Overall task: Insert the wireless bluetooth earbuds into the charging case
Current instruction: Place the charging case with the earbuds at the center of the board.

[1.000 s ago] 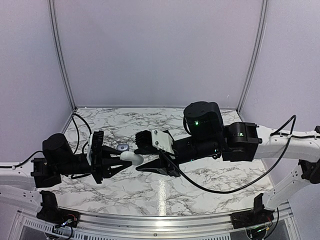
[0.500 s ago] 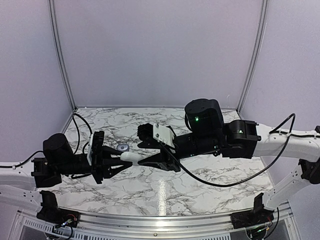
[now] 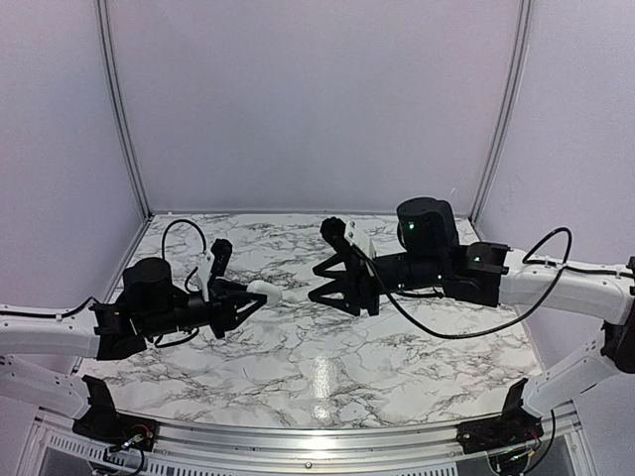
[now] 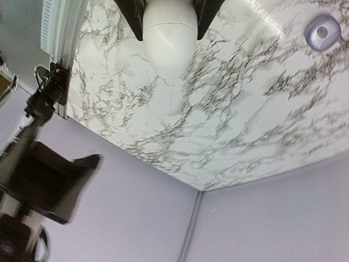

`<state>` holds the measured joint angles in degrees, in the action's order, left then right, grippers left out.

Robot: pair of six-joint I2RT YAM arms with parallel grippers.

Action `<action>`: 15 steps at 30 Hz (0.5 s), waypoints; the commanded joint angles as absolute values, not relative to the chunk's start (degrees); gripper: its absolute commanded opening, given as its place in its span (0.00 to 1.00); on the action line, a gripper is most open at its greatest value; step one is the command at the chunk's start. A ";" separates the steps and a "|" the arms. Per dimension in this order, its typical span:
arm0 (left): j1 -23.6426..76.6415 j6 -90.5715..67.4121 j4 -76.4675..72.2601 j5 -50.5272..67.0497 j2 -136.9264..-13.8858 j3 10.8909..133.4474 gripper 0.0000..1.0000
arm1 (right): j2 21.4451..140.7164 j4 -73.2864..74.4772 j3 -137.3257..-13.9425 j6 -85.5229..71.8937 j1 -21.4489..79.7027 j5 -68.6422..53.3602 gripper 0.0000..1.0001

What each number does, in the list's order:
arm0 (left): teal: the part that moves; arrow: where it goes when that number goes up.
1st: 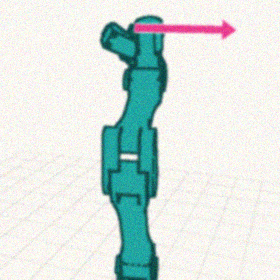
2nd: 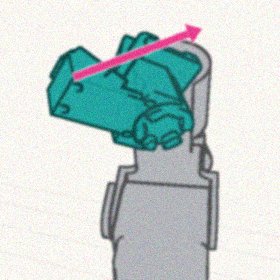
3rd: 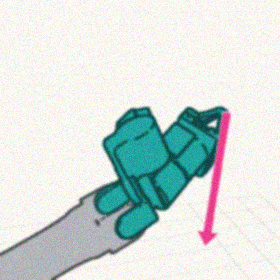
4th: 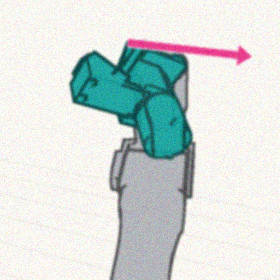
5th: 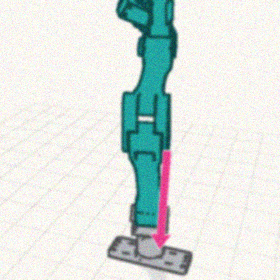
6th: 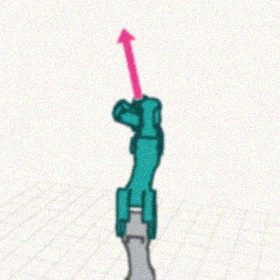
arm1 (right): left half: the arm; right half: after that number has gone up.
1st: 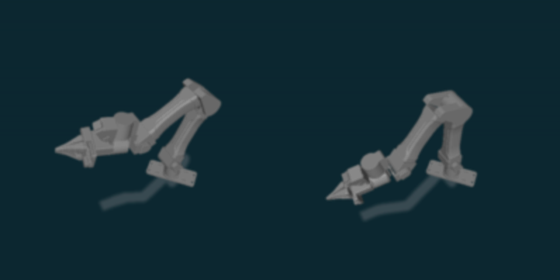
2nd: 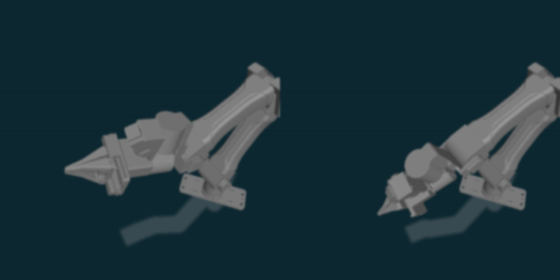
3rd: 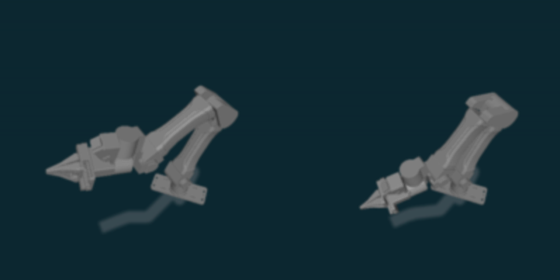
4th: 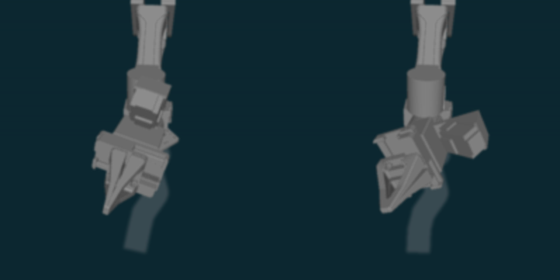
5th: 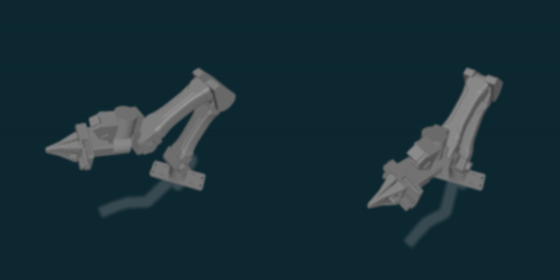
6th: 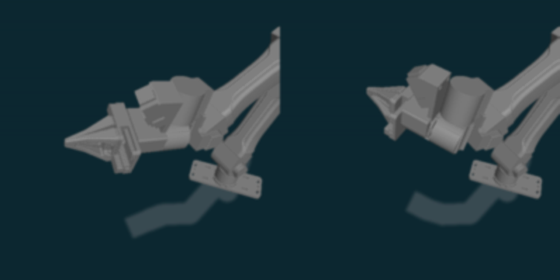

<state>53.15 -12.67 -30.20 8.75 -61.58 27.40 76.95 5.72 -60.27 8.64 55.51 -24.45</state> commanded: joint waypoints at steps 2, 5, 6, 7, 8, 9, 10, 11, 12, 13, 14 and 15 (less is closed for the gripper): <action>41.13 -27.13 -29.22 18.26 -72.87 31.76 0.00 | 74.21 -2.61 -57.05 2.68 51.25 -29.13 0.50; 38.94 -28.30 -29.27 20.72 -78.98 33.37 0.00 | 73.83 -3.89 -55.33 2.02 50.17 -28.90 0.50; 38.74 -28.38 -29.34 20.78 -80.53 33.93 0.00 | 73.61 -4.46 -54.65 1.76 49.92 -28.77 0.50; 38.56 -28.45 -29.34 21.12 -82.19 34.67 0.00 | 73.43 -4.69 -54.23 1.58 49.77 -28.76 0.50; 38.44 -28.47 -29.31 21.32 -83.59 35.34 0.00 | 73.27 -4.79 -53.81 1.51 49.67 -28.61 0.50; 38.41 -28.60 -29.29 20.91 -84.81 35.86 0.00 | 73.15 -4.95 -53.46 1.46 49.56 -28.32 0.50; 38.29 -28.76 -29.28 20.17 -86.31 36.27 0.00 | 73.04 -5.00 -53.25 1.46 49.49 -28.16 0.50; 38.12 -28.96 -29.26 19.86 -87.47 36.70 0.00 | 72.96 -4.94 -53.04 1.41 49.48 -28.06 0.50; 37.94 -29.25 -29.24 19.55 -88.62 37.20 0.00 | 72.85 -4.90 -52.94 1.44 49.42 -27.96 0.50; 37.84 -29.53 -29.26 18.90 -89.79 37.56 0.00 | 72.78 -4.92 -52.73 1.47 49.40 -27.78 0.50; 37.73 -29.87 -29.22 18.08 -90.94 38.17 0.00 | 72.77 -4.97 -52.55 1.50 49.35 -27.63 0.50; 37.52 -30.24 -29.06 17.85 -92.28 38.81 0.00 | 72.64 -5.05 -52.36 1.46 49.39 -27.56 0.50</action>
